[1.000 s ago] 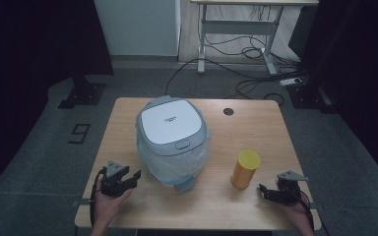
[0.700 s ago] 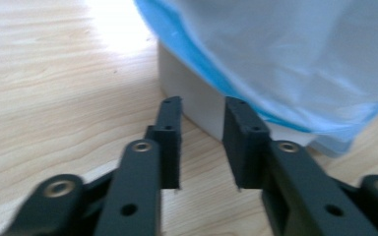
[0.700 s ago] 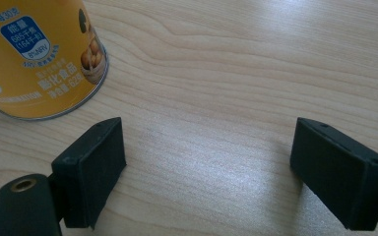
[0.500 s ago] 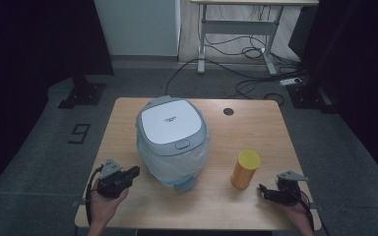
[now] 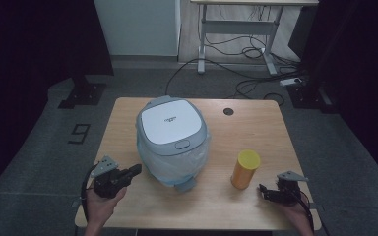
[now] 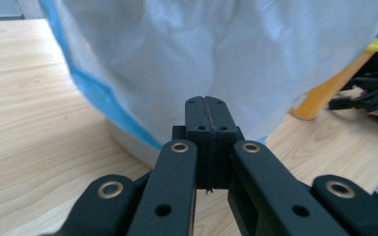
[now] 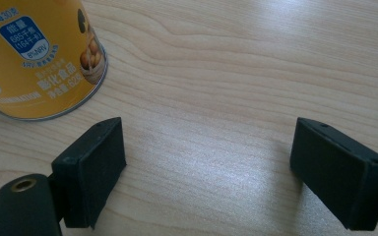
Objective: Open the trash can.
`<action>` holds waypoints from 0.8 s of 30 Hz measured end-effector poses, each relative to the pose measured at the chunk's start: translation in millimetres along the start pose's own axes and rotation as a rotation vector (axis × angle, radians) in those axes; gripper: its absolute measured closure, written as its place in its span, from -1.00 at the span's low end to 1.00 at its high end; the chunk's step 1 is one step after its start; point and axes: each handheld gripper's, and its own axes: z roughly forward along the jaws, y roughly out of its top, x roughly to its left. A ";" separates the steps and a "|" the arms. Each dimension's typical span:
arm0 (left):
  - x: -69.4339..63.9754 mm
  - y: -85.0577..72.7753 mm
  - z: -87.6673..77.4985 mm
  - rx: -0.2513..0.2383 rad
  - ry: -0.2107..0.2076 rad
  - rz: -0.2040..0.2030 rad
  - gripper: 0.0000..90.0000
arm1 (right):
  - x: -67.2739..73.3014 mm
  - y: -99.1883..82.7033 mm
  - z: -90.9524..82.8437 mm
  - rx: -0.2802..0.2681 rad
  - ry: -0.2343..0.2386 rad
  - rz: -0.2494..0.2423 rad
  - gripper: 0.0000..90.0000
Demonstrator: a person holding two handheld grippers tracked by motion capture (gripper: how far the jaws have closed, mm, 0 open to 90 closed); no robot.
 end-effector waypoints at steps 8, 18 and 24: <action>-13.6 17.2 -3.7 -0.018 -0.044 0.021 1.00 | 0.5 -0.4 -0.5 0.000 -0.004 0.005 -0.71; -24.3 41.0 -2.4 -0.019 -0.067 0.063 1.00 | 0.8 -0.5 -0.6 0.001 -0.005 0.007 -0.71; -26.1 51.8 1.6 -0.022 -0.088 0.066 1.00 | 1.0 -0.7 -0.8 0.001 -0.008 0.008 -0.71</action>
